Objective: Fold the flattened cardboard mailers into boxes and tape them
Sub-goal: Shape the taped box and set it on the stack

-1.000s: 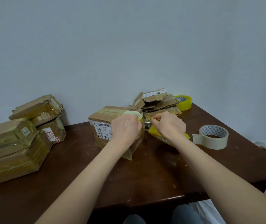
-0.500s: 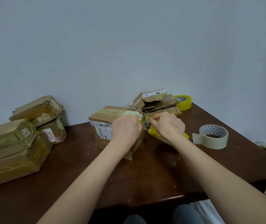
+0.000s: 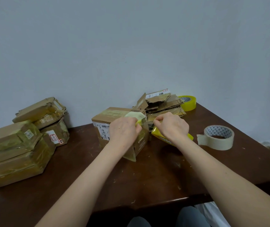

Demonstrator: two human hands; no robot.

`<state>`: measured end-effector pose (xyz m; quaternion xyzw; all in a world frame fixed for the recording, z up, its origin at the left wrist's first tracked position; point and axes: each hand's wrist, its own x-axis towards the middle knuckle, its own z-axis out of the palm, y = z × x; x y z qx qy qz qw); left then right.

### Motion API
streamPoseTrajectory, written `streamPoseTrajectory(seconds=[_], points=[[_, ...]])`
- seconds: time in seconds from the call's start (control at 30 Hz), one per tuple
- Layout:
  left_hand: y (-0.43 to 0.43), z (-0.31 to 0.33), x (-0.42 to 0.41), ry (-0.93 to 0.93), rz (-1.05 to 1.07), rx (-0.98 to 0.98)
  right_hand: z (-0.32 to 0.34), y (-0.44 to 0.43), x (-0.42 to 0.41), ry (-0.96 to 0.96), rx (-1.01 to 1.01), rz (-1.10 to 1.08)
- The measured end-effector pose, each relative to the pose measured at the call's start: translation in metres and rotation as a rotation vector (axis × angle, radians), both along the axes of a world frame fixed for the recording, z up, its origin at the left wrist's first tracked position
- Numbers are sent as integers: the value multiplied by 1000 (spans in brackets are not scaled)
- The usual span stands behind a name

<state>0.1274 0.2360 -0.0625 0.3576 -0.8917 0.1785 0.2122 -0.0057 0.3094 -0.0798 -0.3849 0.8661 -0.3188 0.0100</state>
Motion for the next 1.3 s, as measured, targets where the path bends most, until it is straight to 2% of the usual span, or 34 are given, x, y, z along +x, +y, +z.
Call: streamPoseTrajectory(seconds=[0.27,0.57,0.7,0.83,1.0,1.07,1.17,1.23,1.3], points=[[-1,-4,-14,-88,53,-110,-1,3,-2,-37,-28,-7],[0,-5,-21,-99,75,-97,-2,16,-17,-152,-86,82],[-14,-7,-13,-80,108,-8,-1,23,-27,-200,-106,113],[-4,-29,-16,-46,-9,119,-1,24,-32,-224,-138,89],[2,-74,-15,-129,15,273,-6,31,-43,-290,-208,81],[4,-69,-19,-5,-56,268,-9,34,-44,-298,-239,78],[11,-35,-35,384,-319,172,-12,38,-43,-269,-268,72],[15,-14,-52,407,-386,245,-12,41,-41,-233,-264,73],[18,-5,-67,332,-331,393,-12,45,-40,-199,-254,71]])
